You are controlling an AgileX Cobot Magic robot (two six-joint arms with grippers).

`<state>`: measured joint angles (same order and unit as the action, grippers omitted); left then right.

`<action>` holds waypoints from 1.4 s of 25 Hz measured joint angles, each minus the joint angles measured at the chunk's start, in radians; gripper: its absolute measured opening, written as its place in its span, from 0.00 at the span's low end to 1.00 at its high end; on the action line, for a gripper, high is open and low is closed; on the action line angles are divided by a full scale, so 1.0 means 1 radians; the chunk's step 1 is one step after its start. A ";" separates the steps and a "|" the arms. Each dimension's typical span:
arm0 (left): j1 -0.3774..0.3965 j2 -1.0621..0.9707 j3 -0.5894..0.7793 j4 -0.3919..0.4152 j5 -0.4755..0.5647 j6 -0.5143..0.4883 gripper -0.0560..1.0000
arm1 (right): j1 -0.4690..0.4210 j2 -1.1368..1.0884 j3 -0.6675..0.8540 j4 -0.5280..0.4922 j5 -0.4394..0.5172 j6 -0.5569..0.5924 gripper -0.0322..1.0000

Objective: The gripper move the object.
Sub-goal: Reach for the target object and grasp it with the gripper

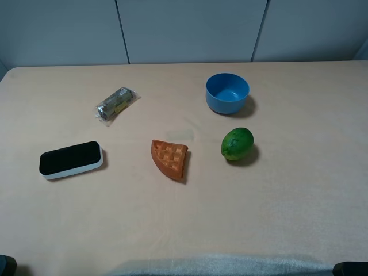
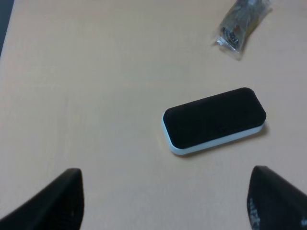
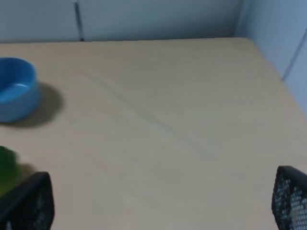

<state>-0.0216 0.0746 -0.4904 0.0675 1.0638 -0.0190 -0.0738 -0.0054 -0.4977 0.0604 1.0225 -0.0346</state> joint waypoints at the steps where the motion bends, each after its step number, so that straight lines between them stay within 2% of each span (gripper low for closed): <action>1: 0.000 0.000 0.000 0.000 0.000 0.000 0.78 | 0.000 0.000 0.000 0.011 -0.002 0.011 0.70; 4: 0.000 0.000 0.000 0.000 0.000 0.000 0.78 | 0.000 0.025 0.000 0.017 -0.007 0.035 0.70; 7: 0.000 0.000 0.000 0.000 0.000 0.000 0.78 | 0.000 0.146 -0.008 0.033 -0.008 0.063 0.70; 16: 0.000 0.000 0.000 0.000 0.000 0.000 0.78 | 0.000 0.625 -0.132 0.190 -0.020 0.072 0.70; 21: 0.000 0.000 0.000 0.000 0.000 0.000 0.78 | 0.000 0.816 -0.194 0.294 -0.041 0.072 0.70; 29: 0.000 0.000 0.000 0.000 0.000 0.000 0.78 | 0.003 1.040 -0.210 0.312 -0.122 0.098 0.70; 31: 0.000 0.000 0.000 0.000 0.000 0.000 0.78 | 0.040 1.085 -0.210 0.311 -0.154 0.118 0.70; 35: 0.000 0.000 0.000 0.000 0.000 0.000 0.78 | 0.204 1.179 -0.210 0.311 -0.260 0.157 0.70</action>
<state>-0.0216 0.0746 -0.4904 0.0675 1.0638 -0.0190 0.1298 1.1738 -0.7081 0.3715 0.7627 0.1228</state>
